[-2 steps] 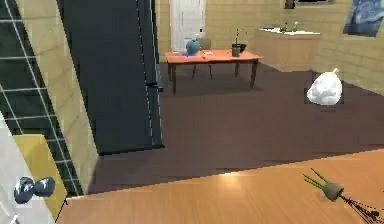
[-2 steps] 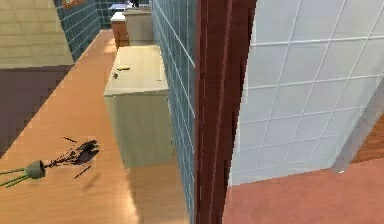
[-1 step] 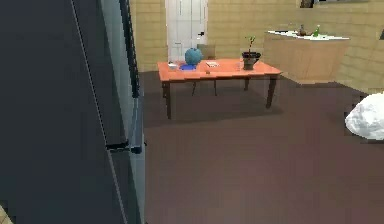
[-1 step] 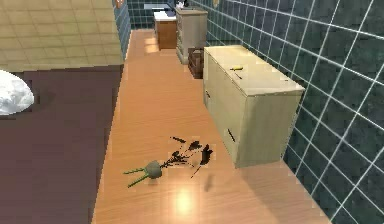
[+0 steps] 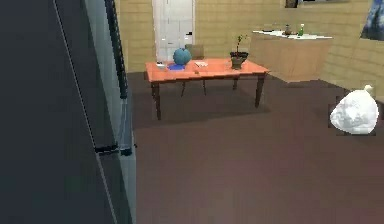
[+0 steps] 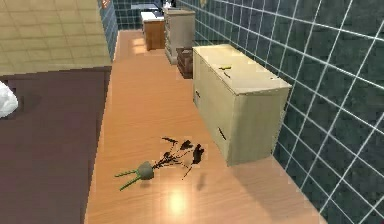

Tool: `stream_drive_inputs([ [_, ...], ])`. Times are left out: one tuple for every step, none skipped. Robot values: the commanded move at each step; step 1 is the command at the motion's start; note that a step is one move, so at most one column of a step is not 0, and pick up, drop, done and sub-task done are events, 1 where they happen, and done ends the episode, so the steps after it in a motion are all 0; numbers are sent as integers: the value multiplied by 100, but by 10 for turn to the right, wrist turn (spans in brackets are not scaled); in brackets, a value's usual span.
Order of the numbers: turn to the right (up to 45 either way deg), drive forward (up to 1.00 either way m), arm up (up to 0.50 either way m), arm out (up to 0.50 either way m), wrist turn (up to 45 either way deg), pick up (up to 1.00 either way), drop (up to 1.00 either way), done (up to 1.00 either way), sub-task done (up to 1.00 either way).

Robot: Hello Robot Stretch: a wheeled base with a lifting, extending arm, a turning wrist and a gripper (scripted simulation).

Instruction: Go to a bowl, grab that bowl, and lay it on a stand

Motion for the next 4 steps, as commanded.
stream_drive_inputs([
  [0, 90, 0, 0, 0, 0, 0, 0, 0],
  [-120, 0, 0, 0, 0, 0, 0, 0, 0],
  [0, 100, 0, 0, 0, 0, 0, 0, 0],
  [-30, 0, 0, 0, 0, 0, 0, 0, 0],
])
